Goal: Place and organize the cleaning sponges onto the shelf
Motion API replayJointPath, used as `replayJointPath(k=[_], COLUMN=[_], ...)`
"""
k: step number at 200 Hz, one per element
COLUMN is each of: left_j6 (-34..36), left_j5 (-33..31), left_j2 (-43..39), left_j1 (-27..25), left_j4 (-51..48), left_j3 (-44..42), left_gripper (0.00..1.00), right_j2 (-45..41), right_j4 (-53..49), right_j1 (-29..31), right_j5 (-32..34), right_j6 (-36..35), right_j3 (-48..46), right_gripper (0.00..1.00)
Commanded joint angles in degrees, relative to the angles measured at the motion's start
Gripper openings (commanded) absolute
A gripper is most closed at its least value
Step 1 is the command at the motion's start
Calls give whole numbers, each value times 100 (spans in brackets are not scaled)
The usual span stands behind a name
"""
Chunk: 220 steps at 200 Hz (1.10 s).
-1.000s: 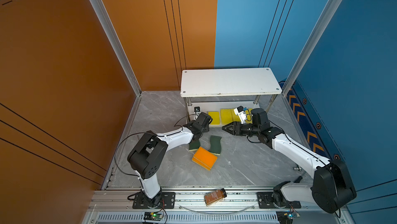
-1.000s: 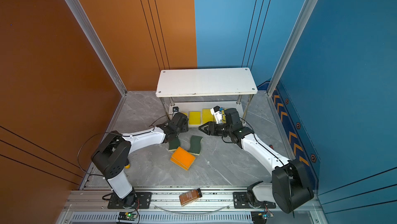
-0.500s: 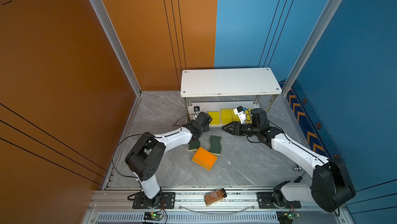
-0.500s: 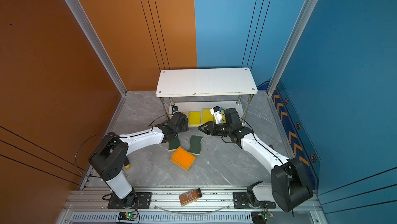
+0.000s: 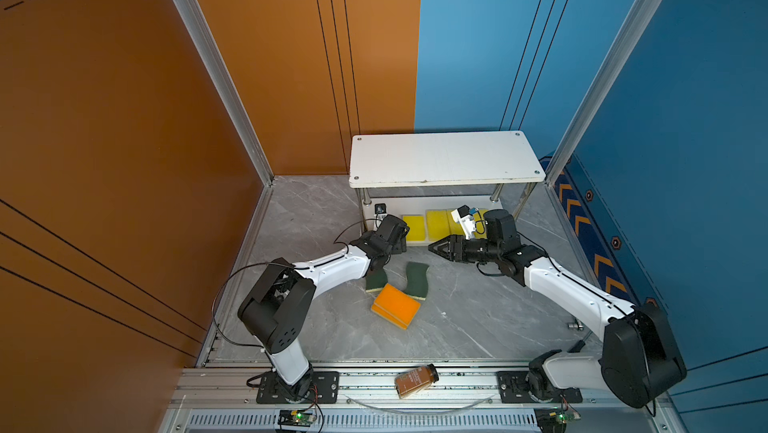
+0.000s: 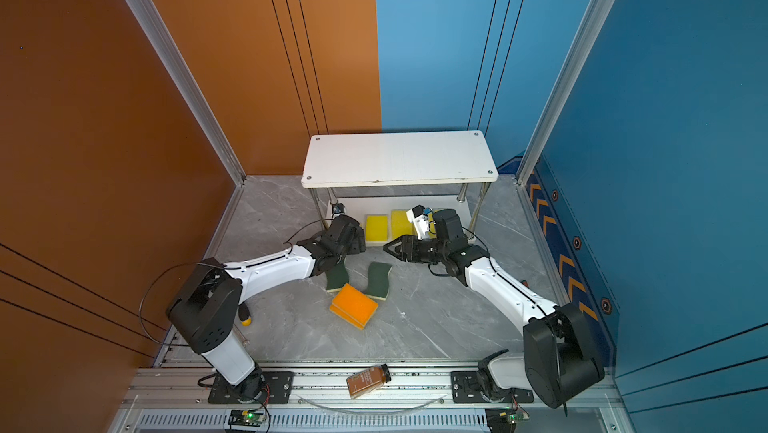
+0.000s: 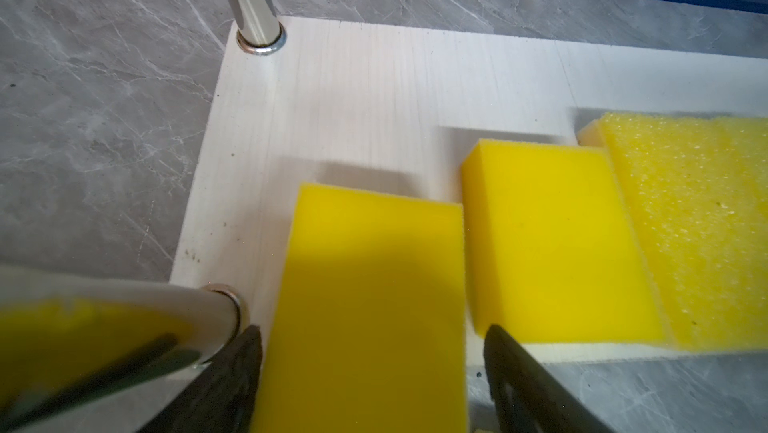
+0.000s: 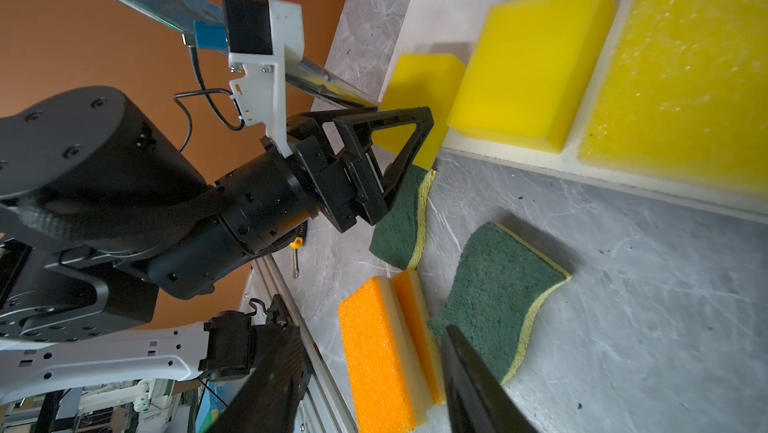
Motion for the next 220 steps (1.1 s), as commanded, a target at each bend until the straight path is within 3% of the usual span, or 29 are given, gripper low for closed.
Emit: replayJointPath(k=[1,68,72,88,155,201,220], left_j6=[46,103,111,156,253,112,-43], left_j5=[47,-134,-144,-168,-177,359,747], left_j2=[-141,-287,-301,-374,-668,-1062,-1315], left_j1=[4,-68,-71,-76,-126,-220,-262], left_j4=[-150,-163,-167,-183,-305,-536,-586], left_j3=[-79,-128,-127,-110,-57,-136,-423], left_gripper=[85,85,90,92,95,100,98], right_j2=[46,33,29,20,-41,-59,-83], right_j4=[106,106,106,106,62,36,27], right_j1=[-6,-6,-6,-2,11,7,11], right_j5=[-107,-109,-109,-118,-105,-88,-74], right_j6=[59,55,58,58,42,28,31], right_j3=[38,0,0,2,-14,-4,-21], right_gripper=[53,54,54,54,56,56,56])
